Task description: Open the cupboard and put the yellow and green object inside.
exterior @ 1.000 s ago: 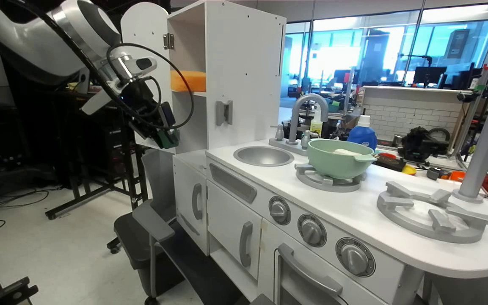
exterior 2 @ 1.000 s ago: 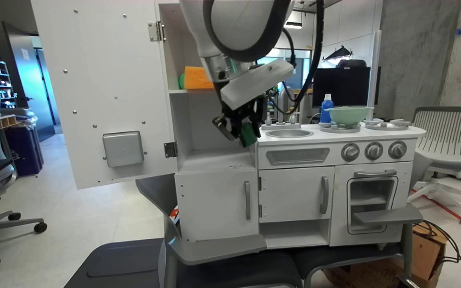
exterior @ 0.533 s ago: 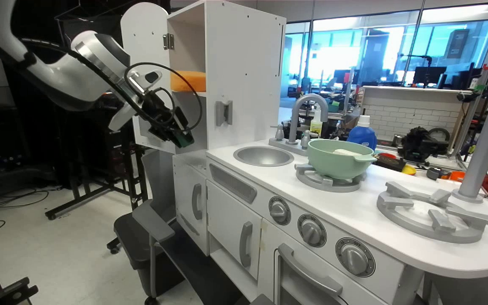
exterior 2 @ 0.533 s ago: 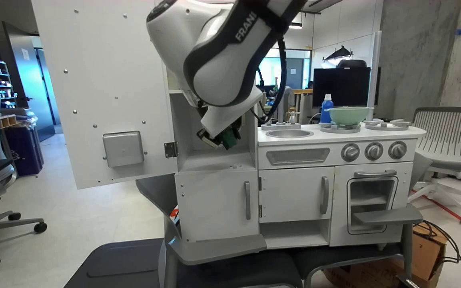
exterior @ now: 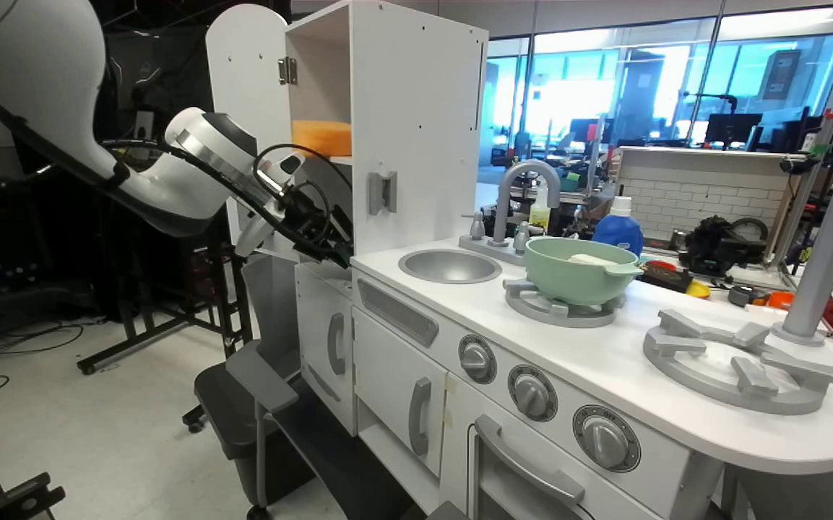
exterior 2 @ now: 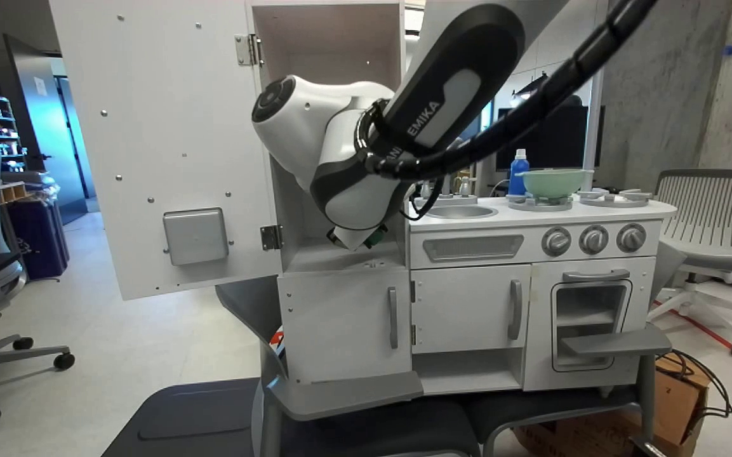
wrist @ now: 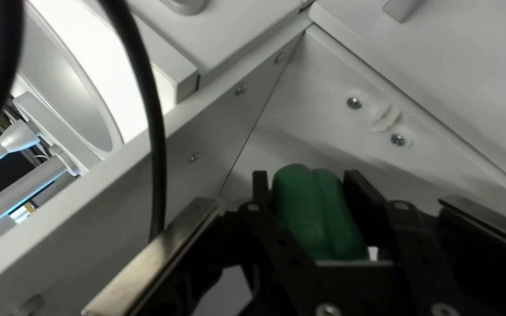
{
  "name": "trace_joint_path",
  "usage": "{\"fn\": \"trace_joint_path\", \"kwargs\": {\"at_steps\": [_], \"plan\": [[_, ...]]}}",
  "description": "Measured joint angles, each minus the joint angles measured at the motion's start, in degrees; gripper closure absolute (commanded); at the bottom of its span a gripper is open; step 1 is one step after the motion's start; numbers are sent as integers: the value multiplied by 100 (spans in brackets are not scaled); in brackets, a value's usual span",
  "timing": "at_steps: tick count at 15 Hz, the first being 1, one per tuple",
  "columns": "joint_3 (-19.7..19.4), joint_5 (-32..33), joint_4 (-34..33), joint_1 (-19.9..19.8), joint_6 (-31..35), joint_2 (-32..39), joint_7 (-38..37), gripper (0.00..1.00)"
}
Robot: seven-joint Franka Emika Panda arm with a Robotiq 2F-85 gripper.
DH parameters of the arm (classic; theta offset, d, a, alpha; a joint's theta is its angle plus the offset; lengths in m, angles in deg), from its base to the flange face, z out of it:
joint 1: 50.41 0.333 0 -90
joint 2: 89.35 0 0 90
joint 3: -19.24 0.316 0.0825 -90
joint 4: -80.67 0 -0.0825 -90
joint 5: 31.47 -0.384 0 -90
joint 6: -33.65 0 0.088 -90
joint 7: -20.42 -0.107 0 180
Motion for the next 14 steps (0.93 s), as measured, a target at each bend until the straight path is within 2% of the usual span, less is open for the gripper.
{"fn": "trace_joint_path", "kwargs": {"at_steps": [1,2,3,6,7,8,14], "plan": [[-36,2,-205,4,-14,135,1,79],[-72,2,-394,10,-34,259,3,37],[-105,2,-561,15,-56,367,5,27],[-209,2,-1004,21,-108,657,5,7],[-238,2,-1127,20,-138,736,5,1],[-263,2,-1237,20,-185,805,5,0],[-320,-10,-1643,29,-335,993,43,0]]}}
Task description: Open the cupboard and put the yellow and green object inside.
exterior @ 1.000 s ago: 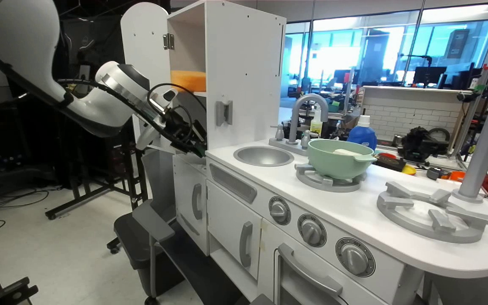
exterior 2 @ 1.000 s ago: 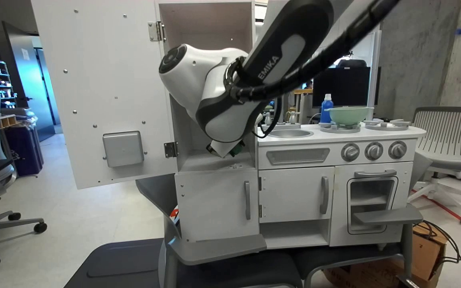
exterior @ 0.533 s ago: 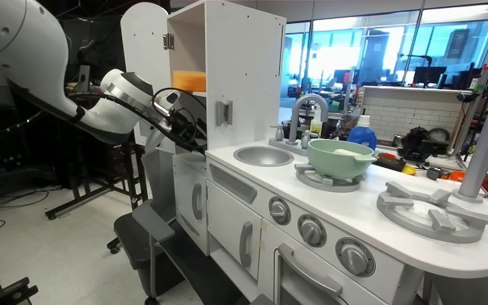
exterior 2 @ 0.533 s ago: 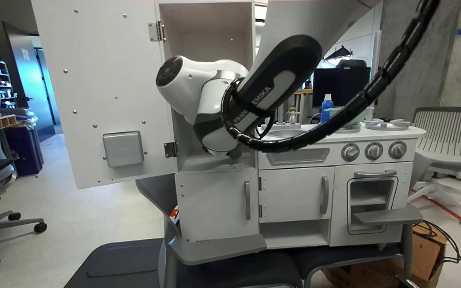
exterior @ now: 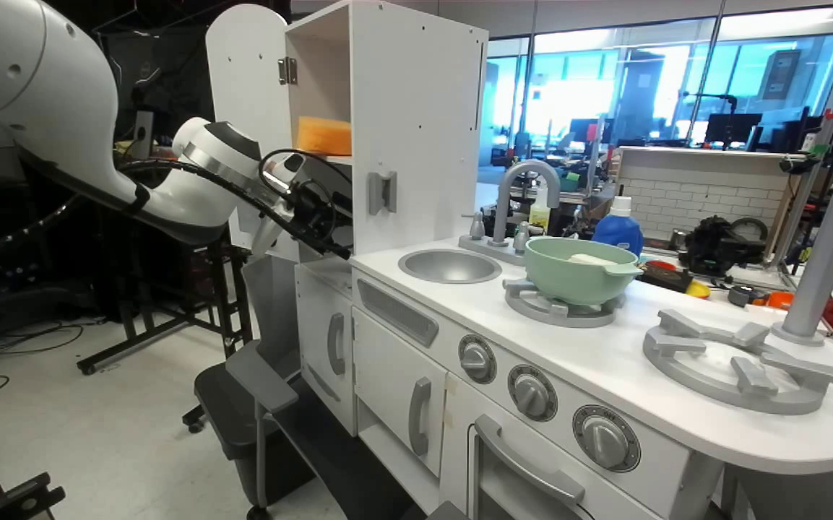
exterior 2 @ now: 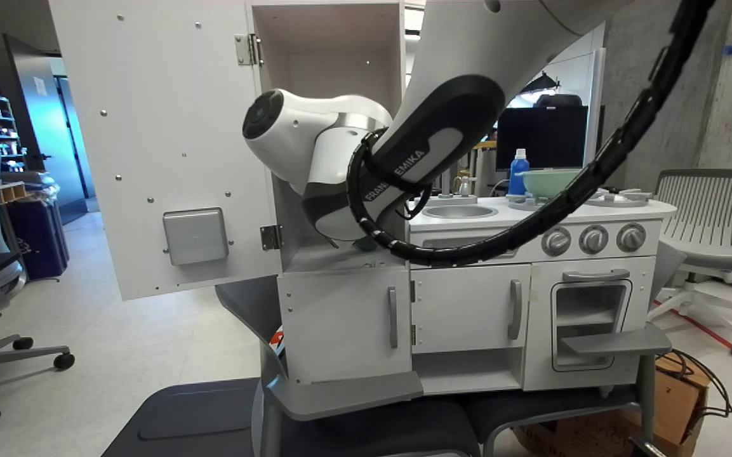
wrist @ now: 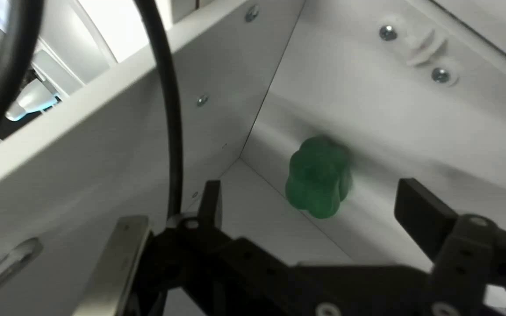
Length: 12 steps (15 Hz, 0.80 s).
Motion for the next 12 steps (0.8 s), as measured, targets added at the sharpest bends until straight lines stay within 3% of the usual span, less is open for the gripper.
{"fn": "trace_joint_path", "kwargs": {"at_steps": [5,12], "plan": [[420,-265,-52,69,-158,-165,701,0],[1214,-787,310,226,-699,-934,1701,0]]}}
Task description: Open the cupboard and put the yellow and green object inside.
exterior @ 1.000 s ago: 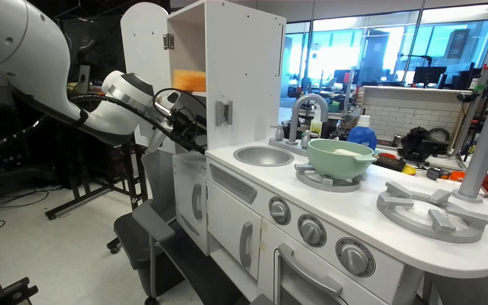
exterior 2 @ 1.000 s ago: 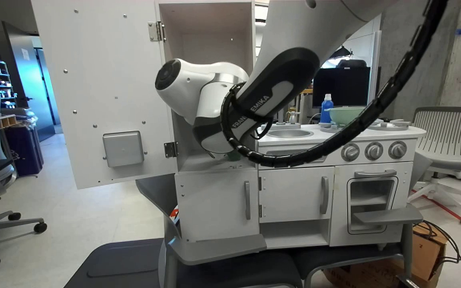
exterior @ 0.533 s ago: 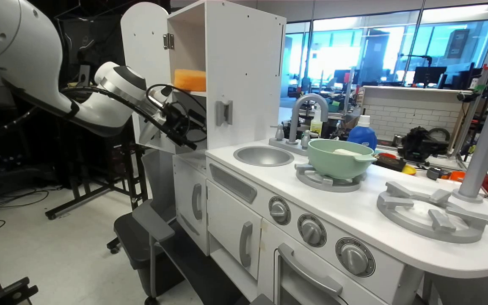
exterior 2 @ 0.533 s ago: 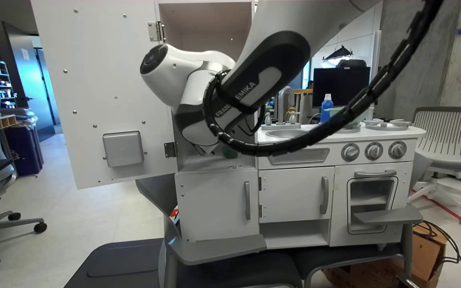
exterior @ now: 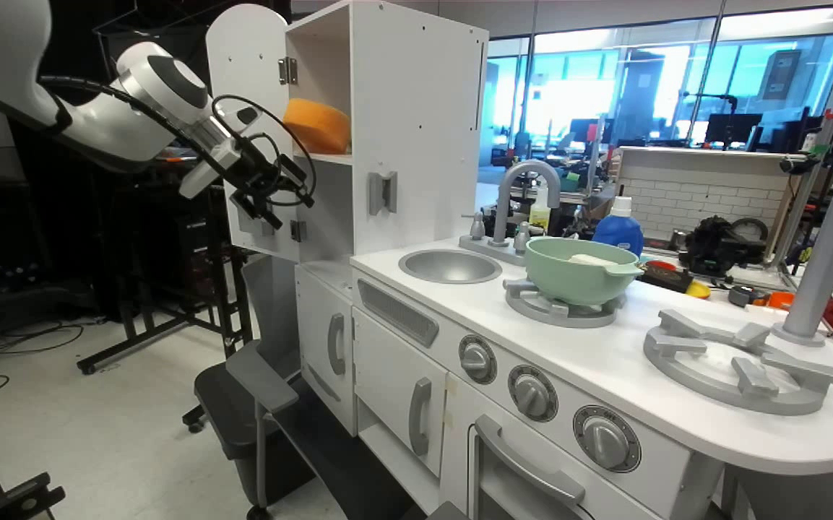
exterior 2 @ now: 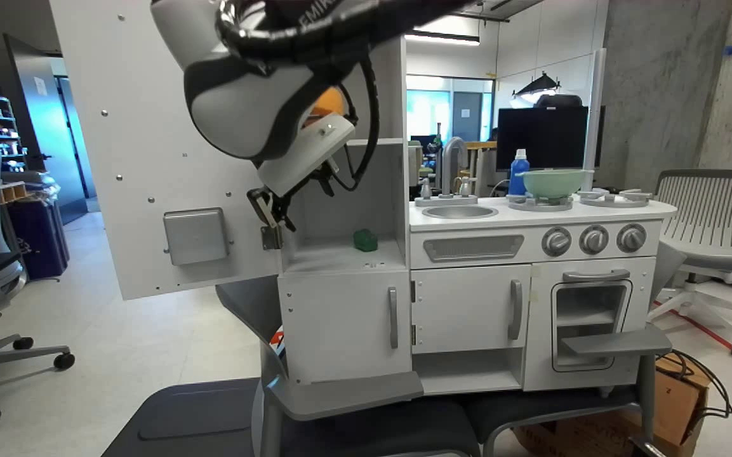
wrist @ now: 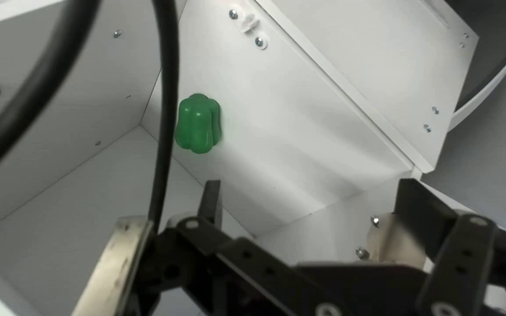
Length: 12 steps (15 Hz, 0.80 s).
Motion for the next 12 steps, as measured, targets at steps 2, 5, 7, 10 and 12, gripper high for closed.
{"fn": "trace_joint_path", "kwargs": {"at_steps": [2,5,7,10,12], "plan": [[75,-49,146,0,-199,-247,61,0],[83,-111,401,-84,-414,-513,68,0],[85,-152,556,-219,-427,-625,73,0],[159,-445,672,-568,-491,-840,291,0],[262,-726,752,-808,-697,-992,546,0]]}}
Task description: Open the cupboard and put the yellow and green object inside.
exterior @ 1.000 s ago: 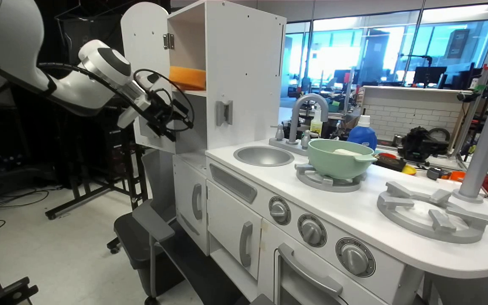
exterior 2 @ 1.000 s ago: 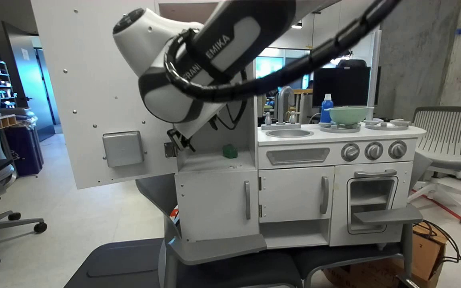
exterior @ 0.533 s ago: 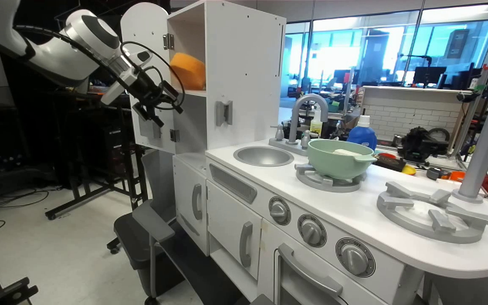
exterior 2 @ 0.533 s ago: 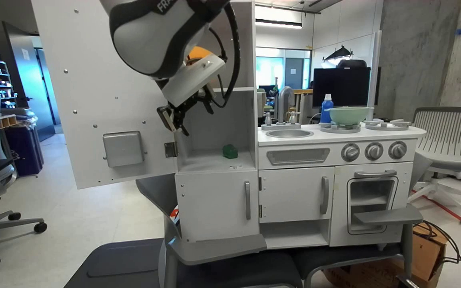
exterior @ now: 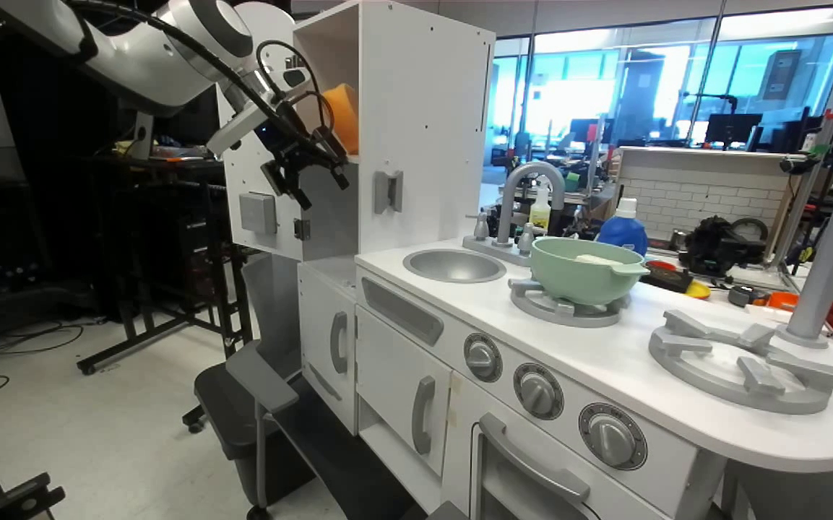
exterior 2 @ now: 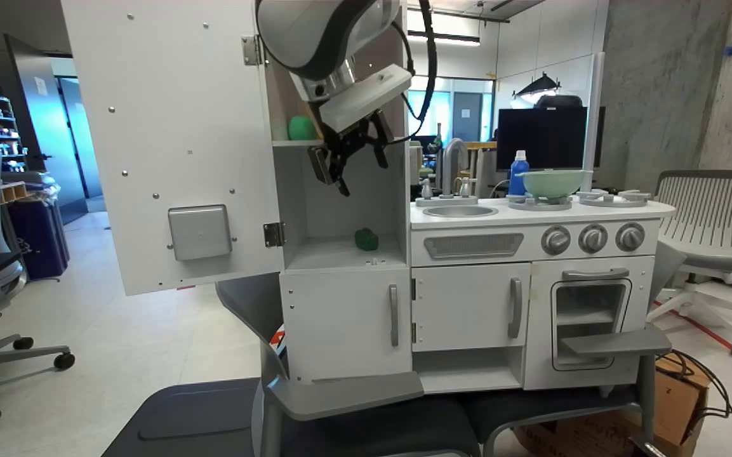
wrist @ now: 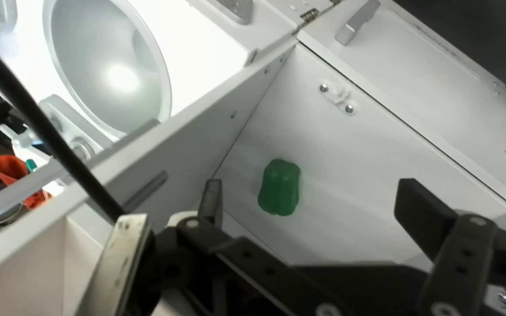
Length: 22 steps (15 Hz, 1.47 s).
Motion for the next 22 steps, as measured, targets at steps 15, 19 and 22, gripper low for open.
{"fn": "trace_joint_path", "kwargs": {"at_steps": [15,19,22], "plan": [[769,-630,1500,-265,-1983,-2017,1935,0],[880,-988,1989,-319,-2541,-3121,2399,0],[959,-1501,2681,-319,-2760,-4032,2301,0]]}}
